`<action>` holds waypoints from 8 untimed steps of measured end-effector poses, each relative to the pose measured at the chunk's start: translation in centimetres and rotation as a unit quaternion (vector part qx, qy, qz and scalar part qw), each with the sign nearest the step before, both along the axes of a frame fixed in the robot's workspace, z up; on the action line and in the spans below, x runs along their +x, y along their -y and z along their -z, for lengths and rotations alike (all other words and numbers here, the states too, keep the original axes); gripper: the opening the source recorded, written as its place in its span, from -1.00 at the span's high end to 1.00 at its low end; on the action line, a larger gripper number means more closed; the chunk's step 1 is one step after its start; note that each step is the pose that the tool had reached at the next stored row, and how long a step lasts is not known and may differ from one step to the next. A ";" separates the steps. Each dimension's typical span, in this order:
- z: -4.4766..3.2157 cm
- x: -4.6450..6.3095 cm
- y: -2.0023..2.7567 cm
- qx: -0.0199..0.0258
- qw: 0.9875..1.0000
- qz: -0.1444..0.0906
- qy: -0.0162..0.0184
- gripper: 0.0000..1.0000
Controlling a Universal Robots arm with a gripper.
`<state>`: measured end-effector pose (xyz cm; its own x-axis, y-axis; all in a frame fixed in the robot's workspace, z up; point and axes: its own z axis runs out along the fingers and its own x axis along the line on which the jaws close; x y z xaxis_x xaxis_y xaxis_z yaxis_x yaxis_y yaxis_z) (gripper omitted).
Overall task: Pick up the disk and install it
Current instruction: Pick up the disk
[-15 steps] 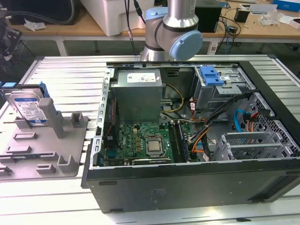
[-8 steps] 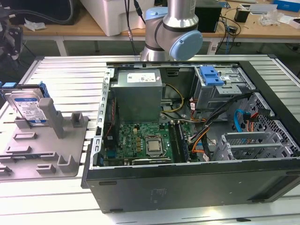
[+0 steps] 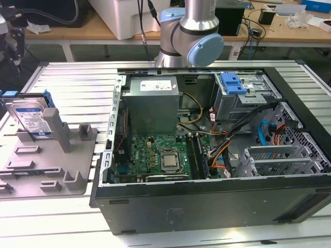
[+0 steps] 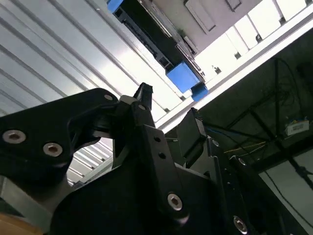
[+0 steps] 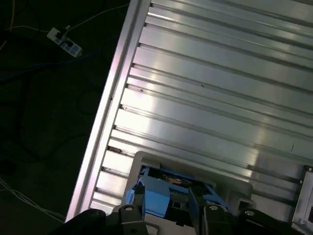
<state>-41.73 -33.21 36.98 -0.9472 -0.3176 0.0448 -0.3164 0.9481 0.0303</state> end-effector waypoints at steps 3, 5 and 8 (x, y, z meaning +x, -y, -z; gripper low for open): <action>0.00 0.0 0.00 0.000 0.999 -0.052 0.000 0.04; 0.00 0.0 0.00 0.000 0.997 -0.080 0.000 0.04; 0.00 0.0 0.00 -0.001 0.994 -0.113 0.000 0.04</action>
